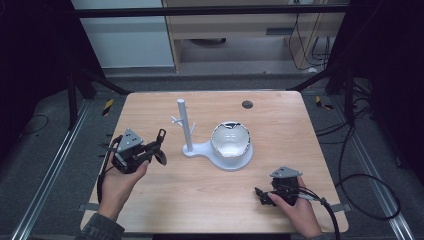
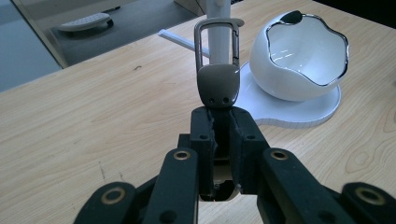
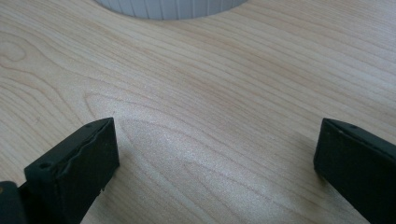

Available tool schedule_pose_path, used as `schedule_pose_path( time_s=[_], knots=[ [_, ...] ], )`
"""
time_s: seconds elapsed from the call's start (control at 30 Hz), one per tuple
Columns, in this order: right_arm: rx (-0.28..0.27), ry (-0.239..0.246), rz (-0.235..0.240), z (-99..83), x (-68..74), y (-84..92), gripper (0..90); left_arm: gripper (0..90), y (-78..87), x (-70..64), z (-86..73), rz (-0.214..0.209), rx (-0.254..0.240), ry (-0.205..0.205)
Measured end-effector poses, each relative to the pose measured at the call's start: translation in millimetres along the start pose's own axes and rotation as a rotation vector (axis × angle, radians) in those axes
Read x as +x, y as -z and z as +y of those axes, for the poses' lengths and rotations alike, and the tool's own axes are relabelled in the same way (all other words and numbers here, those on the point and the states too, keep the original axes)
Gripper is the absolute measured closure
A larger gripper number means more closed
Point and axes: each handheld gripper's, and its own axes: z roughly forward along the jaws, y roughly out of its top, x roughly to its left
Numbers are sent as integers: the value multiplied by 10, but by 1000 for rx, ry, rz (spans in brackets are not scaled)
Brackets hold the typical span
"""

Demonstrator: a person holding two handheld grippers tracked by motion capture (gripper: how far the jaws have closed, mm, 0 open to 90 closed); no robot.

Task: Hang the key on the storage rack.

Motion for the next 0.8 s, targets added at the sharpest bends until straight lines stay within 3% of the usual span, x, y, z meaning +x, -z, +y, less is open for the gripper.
schedule_pose_path(
  time_s=[0.8],
  knots=[
    [0, 0, -1, 0, 0, -1, 4, 804, -50, -51, 198, -20, -10, -10]
  ],
)
